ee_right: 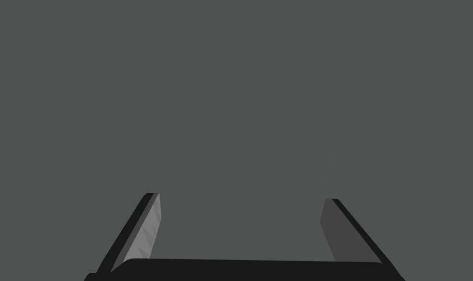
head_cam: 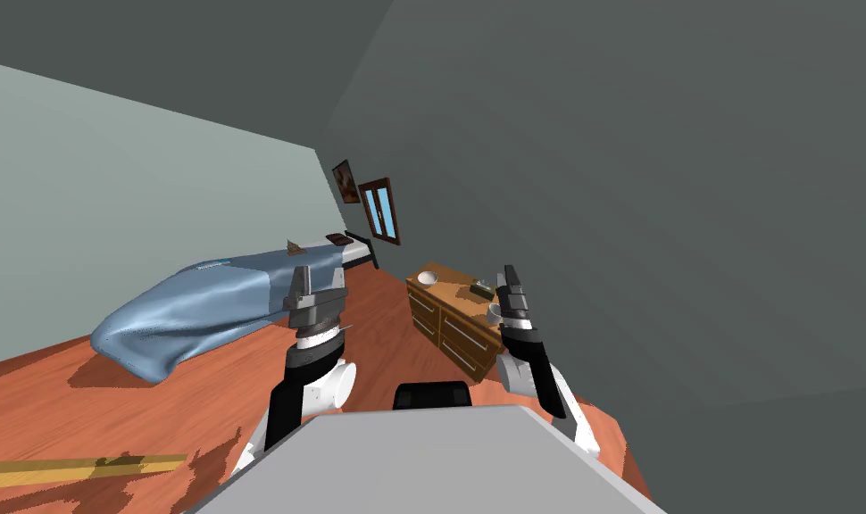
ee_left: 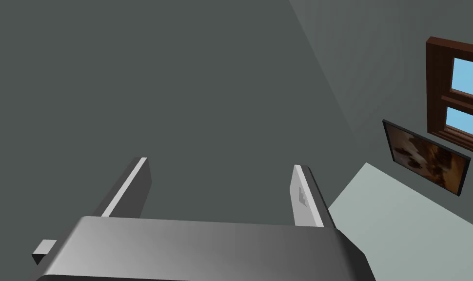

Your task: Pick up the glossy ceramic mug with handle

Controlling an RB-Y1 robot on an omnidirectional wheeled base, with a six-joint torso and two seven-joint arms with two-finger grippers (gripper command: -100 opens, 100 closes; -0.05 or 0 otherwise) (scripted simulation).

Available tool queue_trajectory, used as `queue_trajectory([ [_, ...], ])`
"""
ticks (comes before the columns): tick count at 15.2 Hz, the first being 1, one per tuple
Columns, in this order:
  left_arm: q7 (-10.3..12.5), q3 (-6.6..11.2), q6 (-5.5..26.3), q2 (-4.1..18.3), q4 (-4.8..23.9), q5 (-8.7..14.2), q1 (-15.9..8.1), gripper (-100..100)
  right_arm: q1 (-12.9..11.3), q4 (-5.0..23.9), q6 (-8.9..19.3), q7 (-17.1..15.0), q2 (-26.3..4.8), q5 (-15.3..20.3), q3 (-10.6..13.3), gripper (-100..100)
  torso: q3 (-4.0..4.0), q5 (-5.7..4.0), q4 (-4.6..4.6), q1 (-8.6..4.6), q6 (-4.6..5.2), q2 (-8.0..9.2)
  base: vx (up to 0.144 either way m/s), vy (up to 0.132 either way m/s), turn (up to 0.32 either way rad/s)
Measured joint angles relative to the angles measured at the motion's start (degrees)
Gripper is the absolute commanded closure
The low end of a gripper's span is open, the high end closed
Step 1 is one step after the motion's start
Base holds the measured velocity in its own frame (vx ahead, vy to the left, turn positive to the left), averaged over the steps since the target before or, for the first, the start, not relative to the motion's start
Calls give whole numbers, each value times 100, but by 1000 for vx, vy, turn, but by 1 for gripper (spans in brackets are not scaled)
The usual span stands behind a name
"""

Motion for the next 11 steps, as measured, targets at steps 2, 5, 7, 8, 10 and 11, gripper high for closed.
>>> queue_trajectory([
  [2, 0, 0, 0, 0, 0, 0, 0, 0, 38, 67, -10, 3, -208, 27, 12, -100, 3, 1, 1, 4, -1, 6, -23, 26, 37],
  [5, 0, 0, 0, 0, 0, 0, 0, 0, 56, 172, 26, 1, -546, 66, 10, -100, 6, 2, 2, 12, 0, 11, -29, 39, 30],
  [7, 0, 0, 0, 0, 0, 0, 0, 0, 97, 287, 4, 0, -780, 97, 11, -100, 7, 3, 3, 13, 0, 13, -29, 36, 40],
  [8, 0, -1, 0, 0, 0, 0, -1, 0, 142, 330, 2, 1, -906, 118, 18, -100, 8, 3, 3, 13, -1, 14, -32, 38, 40],
  [10, 0, -1, 0, -1, 0, 0, -1, 0, 154, 440, 36, 14, -1140, 171, 37, -100, 8, 3, 3, 17, -1, 14, -33, 53, 48],
  [11, 0, -1, 0, -1, 0, 0, -1, 0, 155, 519, 44, 19, -1268, 189, 36, -100, 8, 4, 3, 19, -1, 14, -24, 35, 9],
])
